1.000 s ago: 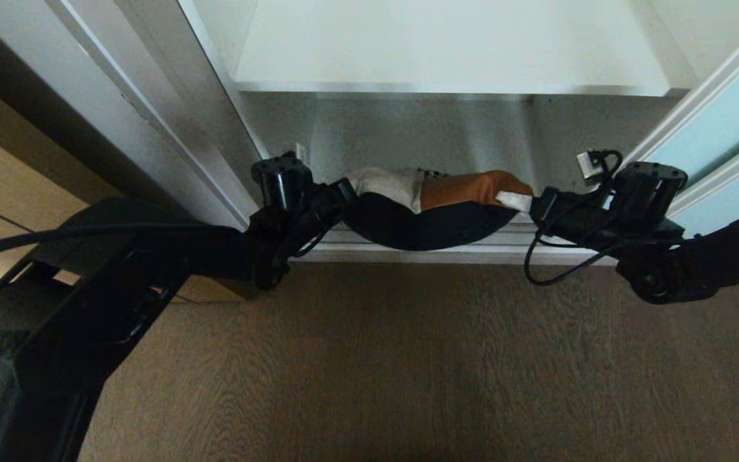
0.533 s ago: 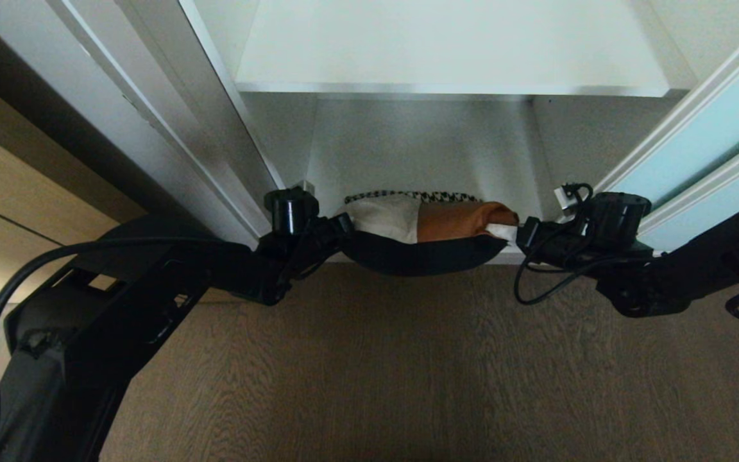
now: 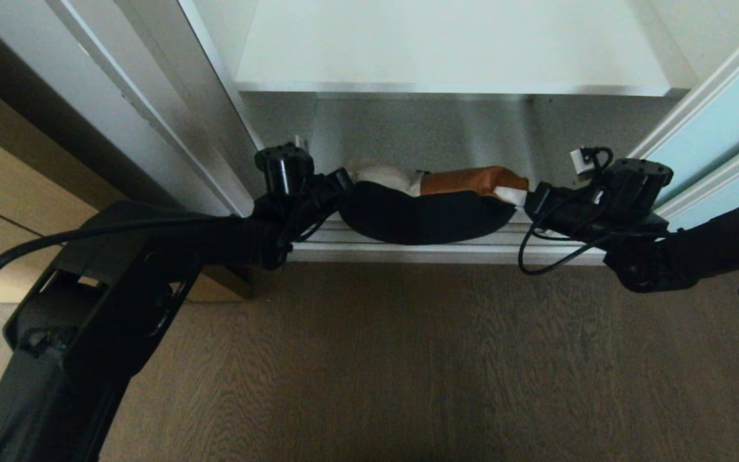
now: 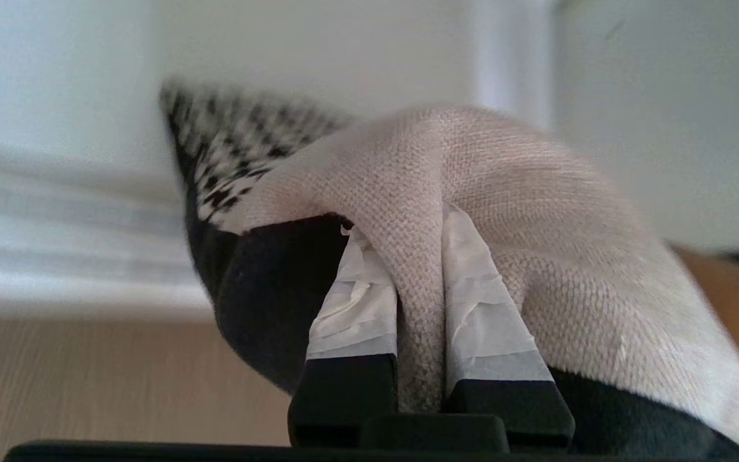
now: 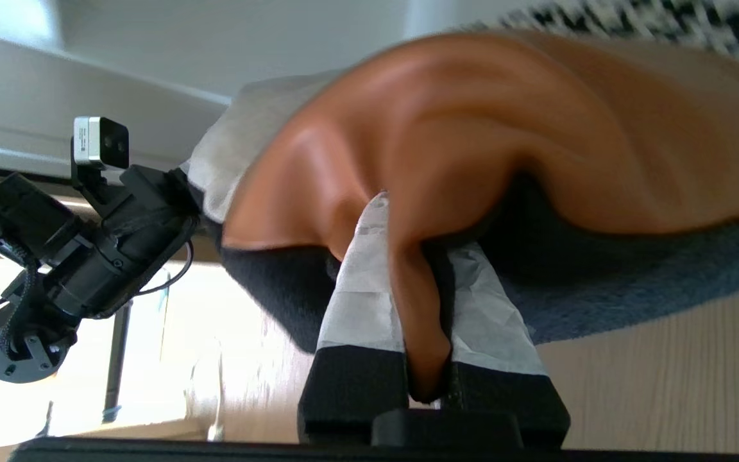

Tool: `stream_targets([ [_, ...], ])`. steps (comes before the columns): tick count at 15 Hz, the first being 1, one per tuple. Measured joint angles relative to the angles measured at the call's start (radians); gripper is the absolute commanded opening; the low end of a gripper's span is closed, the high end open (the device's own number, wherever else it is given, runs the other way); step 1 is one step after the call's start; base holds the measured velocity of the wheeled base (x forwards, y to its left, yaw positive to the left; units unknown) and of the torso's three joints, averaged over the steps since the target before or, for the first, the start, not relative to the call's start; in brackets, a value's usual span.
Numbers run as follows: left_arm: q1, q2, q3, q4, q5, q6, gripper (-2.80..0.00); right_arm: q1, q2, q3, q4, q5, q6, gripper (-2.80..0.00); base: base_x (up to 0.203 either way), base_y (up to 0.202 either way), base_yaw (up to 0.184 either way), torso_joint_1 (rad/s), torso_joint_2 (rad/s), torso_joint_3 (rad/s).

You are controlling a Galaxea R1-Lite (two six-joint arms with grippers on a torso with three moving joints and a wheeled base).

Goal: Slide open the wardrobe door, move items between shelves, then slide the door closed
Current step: Place the pillow on the lower shelf

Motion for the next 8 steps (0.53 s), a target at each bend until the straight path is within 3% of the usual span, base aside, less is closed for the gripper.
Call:
stream_targets([
  [2,0.000,-0.044,-0.022,0.001,-0.016,0.006,-2.80,0.008,-0.030,-0.014,-0.032,-0.015,0.007,-2.80,0.000,0.000,0.000,0.000,0.00,0.000],
  [8,0.000,-0.116,-0.007,-0.140,-0.055,0.014,-2.80,0.028,-0.084,0.036,-0.333,-0.015,0.060,-2.80,0.000,0.000,0.000,0.000,0.00,0.000],
])
